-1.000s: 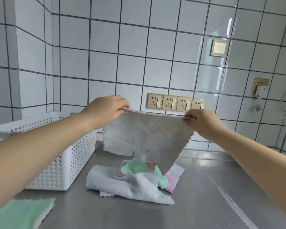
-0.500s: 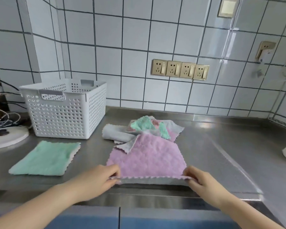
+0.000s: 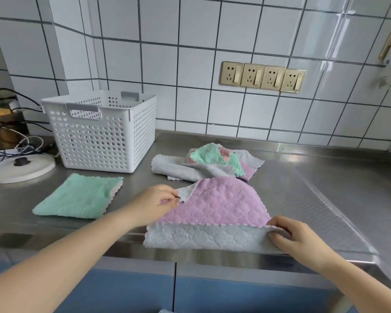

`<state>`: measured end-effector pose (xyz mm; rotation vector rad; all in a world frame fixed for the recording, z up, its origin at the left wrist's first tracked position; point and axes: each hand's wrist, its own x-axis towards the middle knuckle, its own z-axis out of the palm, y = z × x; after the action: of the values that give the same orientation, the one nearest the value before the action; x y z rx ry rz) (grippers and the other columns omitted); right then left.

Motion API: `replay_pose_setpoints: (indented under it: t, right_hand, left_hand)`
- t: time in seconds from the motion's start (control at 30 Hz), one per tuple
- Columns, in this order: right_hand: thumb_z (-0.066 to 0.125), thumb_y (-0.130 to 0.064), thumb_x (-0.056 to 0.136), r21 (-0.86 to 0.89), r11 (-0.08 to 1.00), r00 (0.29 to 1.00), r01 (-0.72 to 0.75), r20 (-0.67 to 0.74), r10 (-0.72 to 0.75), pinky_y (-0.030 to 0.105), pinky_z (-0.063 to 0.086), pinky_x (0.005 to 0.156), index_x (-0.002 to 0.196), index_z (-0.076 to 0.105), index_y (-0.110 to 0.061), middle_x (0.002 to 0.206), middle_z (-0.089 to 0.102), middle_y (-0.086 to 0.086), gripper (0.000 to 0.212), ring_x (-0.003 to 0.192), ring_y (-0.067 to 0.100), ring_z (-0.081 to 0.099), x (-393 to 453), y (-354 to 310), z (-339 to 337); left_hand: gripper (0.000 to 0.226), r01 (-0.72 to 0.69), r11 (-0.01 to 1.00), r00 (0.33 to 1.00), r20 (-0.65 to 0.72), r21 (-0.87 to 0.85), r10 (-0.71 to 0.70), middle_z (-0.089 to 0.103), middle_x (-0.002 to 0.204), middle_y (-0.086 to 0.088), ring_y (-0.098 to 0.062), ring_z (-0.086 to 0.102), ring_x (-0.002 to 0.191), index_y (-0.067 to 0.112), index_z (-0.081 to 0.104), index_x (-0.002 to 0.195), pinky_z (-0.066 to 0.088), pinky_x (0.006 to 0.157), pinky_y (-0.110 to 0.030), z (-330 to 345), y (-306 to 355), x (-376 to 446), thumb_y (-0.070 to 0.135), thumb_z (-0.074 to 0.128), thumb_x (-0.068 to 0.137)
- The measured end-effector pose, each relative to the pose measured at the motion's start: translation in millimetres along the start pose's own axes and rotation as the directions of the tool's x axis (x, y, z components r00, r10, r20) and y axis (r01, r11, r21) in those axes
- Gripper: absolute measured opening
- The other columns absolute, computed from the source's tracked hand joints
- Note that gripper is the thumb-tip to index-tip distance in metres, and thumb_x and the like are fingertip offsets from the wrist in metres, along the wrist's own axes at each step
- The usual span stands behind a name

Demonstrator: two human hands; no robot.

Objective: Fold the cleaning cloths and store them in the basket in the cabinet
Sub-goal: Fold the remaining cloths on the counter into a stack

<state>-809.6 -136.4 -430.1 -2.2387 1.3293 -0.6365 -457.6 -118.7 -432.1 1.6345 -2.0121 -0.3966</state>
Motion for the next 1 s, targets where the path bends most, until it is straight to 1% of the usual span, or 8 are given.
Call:
replay_pose_setpoints:
  t: [0.13, 0.37, 0.47, 0.57, 0.63, 0.8, 0.9, 1.0]
  right_hand:
    - [0.056, -0.007, 0.087, -0.007, 1.0, 1.0, 0.002, 0.019, -0.002, 0.014, 0.036, 0.057, 0.077, 0.062, -0.026, 0.065, 0.059, -0.017, 0.022, 0.059, 0.001, 0.047, 3, 0, 0]
    - [0.057, -0.006, 0.086, -0.02, 1.0, 0.999, 0.015, 0.029, -0.014, 0.014, 0.035, 0.057, 0.075, 0.06, -0.026, 0.061, 0.056, -0.017, 0.023, 0.057, 0.002, 0.045, 5, 0, -1]
    - [0.056, -0.006, 0.086, -0.021, 1.0, 0.999, 0.015, 0.03, -0.015, 0.014, 0.036, 0.057, 0.076, 0.06, -0.028, 0.061, 0.055, -0.018, 0.024, 0.057, 0.002, 0.045, 7, -2, -2]
    - [0.056, -0.007, 0.087, -0.017, 1.0, 0.999, 0.008, 0.034, -0.008, 0.014, 0.036, 0.057, 0.076, 0.06, -0.029, 0.061, 0.056, -0.019, 0.025, 0.057, 0.001, 0.045, 7, -2, -2]
    - [0.056, -0.007, 0.087, -0.013, 1.0, 0.999, 0.003, 0.036, -0.002, 0.014, 0.035, 0.056, 0.076, 0.06, -0.029, 0.059, 0.056, -0.019, 0.025, 0.056, 0.002, 0.046, 7, -2, -2]
    - [0.054, -0.01, 0.09, 0.005, 1.0, 1.0, -0.006, 0.023, 0.006, 0.014, 0.033, 0.052, 0.076, 0.059, -0.027, 0.058, 0.054, -0.016, 0.023, 0.053, 0.003, 0.043, 9, 0, -2]
    - [0.053, -0.012, 0.092, 0.005, 1.0, 1.0, -0.004, 0.019, 0.004, 0.014, 0.034, 0.052, 0.078, 0.059, -0.028, 0.058, 0.054, -0.015, 0.022, 0.052, 0.003, 0.042, 10, -1, -3]
    - [0.053, -0.012, 0.092, -0.012, 1.0, 1.0, 0.007, 0.021, -0.007, 0.015, 0.034, 0.053, 0.078, 0.058, -0.029, 0.059, 0.054, -0.017, 0.022, 0.054, 0.003, 0.042, 7, -3, -2]
  left_hand:
    - [0.036, 0.021, 0.956, 0.997, 0.07, 0.294, -0.043, 0.034, 0.15, 0.007, -0.012, 0.028, 0.138, 0.02, 0.062, 0.124, 0.018, 0.112, -0.021, 5, -18, 26, 0.013, 0.043, 0.095]
    - [0.046, 0.159, 0.96, 0.985, 0.034, 0.23, -0.171, 0.048, 0.138, -0.008, -0.024, 0.049, 0.121, 0.013, 0.052, 0.134, 0.04, 0.096, -0.031, 3, -24, 51, 0.005, 0.041, 0.09]
    - [0.028, 0.258, 0.936, 0.96, 0.042, 0.239, -0.275, 0.057, 0.12, -0.021, -0.031, 0.057, 0.107, 0.005, 0.061, 0.102, 0.045, 0.086, -0.036, -1, -35, 59, 0.018, 0.045, 0.084]
    - [0.035, 0.271, 0.917, 0.962, -0.042, 0.292, -0.271, 0.049, 0.125, -0.01, -0.027, 0.047, 0.12, 0.02, 0.06, 0.124, 0.036, 0.098, -0.029, -3, -34, 56, 0.02, 0.05, 0.091]
    - [0.029, 0.183, 0.955, 0.977, -0.149, 0.234, -0.151, 0.051, 0.121, -0.004, -0.02, 0.048, 0.117, 0.022, 0.064, 0.118, 0.036, 0.1, -0.026, -7, -23, 46, 0.027, 0.053, 0.092]
    - [0.056, -0.03, 0.998, 0.941, 0.336, -0.059, 0.048, 0.063, 0.104, 0.008, 0.005, 0.055, 0.096, 0.03, 0.07, 0.09, 0.039, 0.084, -0.006, -18, 20, -5, 0.076, 0.044, 0.071]
    - [0.015, -0.047, 0.996, 0.933, 0.353, -0.075, 0.071, 0.065, 0.098, 0.017, 0.004, 0.059, 0.094, 0.034, 0.063, 0.08, 0.044, 0.084, -0.012, -16, 23, -21, 0.047, 0.069, 0.078]
    - [0.023, -0.007, 0.991, 0.942, 0.331, -0.13, 0.05, 0.06, 0.089, 0.013, 0.002, 0.056, 0.08, 0.031, 0.056, 0.086, 0.044, 0.076, -0.013, -16, 17, -27, 0.02, 0.075, 0.078]
